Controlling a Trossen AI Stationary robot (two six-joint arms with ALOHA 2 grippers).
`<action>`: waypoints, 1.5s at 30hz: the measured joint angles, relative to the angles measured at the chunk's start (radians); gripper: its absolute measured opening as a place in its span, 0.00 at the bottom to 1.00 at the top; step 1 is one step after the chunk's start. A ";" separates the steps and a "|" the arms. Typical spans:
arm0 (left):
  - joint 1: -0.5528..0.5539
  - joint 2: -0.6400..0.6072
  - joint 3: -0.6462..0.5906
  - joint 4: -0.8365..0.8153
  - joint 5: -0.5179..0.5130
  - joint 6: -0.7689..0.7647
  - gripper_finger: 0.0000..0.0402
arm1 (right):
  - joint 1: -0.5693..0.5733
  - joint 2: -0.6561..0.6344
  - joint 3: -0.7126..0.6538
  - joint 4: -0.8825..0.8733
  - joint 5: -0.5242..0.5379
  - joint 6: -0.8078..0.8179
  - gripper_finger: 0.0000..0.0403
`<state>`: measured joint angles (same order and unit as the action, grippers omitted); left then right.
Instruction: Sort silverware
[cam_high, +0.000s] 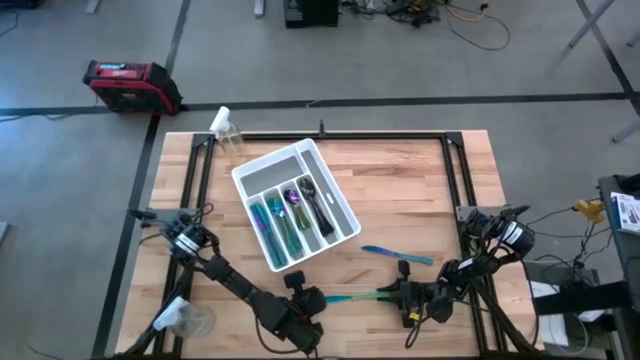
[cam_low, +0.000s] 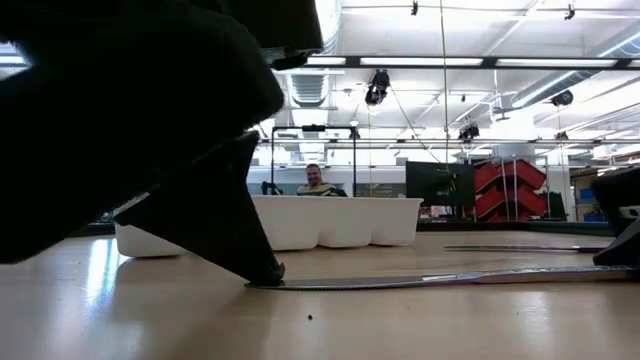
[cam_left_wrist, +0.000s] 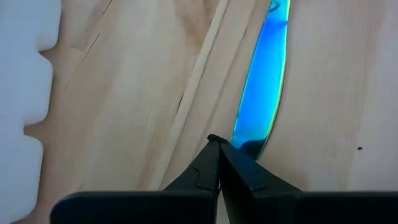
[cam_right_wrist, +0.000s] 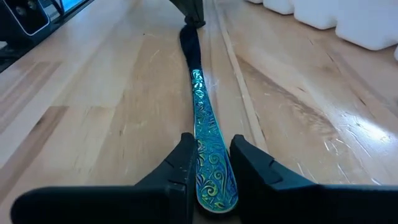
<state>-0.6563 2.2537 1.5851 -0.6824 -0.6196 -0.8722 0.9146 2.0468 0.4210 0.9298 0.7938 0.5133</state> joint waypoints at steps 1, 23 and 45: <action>0.000 0.002 0.020 0.005 -0.018 0.021 0.00 | 0.000 0.000 0.000 0.000 -0.002 -0.001 0.14; 0.133 0.007 0.049 0.480 0.072 0.676 0.04 | 0.016 -0.004 0.045 -0.053 0.033 0.180 0.14; 0.180 0.004 -0.008 0.497 0.129 0.702 0.33 | 0.020 -0.011 0.170 -0.341 0.098 0.049 0.13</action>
<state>-0.4767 2.2578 1.5774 -0.1850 -0.4909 -0.1700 0.9344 2.0354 0.5911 0.5892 0.8917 0.5618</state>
